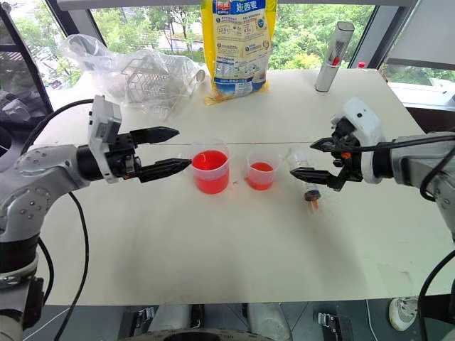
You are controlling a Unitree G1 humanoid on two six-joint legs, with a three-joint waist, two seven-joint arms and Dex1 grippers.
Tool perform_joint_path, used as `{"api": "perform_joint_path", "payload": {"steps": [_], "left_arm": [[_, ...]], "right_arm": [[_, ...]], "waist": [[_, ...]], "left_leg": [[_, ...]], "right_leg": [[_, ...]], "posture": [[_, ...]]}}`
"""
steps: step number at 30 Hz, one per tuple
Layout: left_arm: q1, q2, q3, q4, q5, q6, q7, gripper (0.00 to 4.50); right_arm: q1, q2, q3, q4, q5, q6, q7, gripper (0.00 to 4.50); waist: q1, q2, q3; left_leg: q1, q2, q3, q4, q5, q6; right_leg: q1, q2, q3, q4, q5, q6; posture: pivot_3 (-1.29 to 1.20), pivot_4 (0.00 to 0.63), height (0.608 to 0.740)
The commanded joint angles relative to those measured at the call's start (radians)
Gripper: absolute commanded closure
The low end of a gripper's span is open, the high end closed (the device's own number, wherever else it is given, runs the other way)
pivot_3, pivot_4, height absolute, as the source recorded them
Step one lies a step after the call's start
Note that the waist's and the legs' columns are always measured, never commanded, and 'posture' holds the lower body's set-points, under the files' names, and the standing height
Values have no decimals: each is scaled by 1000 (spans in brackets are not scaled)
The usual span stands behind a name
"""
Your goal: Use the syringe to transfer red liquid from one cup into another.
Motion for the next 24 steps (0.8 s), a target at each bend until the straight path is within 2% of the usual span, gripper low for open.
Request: {"api": "perform_joint_path", "payload": {"steps": [1,11,17,24], "left_arm": [[-23,-8,-13,2,16,-30,-13,0],[-33,-51,-38,19,57,-71,-6,0],[6,-55,-17,-23,56,-65,24,0],[28,-54,-3,-53,49,-57,54,0]], "right_arm": [[-82,26,54,104,-61,55,-44,50],[-325,178,344,533,-240,95,16,50],[-458,304,412,782,-331,67,51,50],[-506,369,497,880,-416,30,122,50]], "waist": [[1,0,0],[-1,0,0],[0,1,0],[2,1,0]], "left_leg": [[0,0,0,0,0,0],[-2,-1,1,0,0,0],[-2,-1,1,0,0,0],[-2,-1,0,0,0,0]], "right_leg": [[0,0,0,0,0,0],[-2,1,1,0,0,0],[-2,1,0,0,0,0],[-2,1,0,0,0,0]], "posture": [[0,150,740],[0,150,740],[0,150,740],[0,150,740]]}}
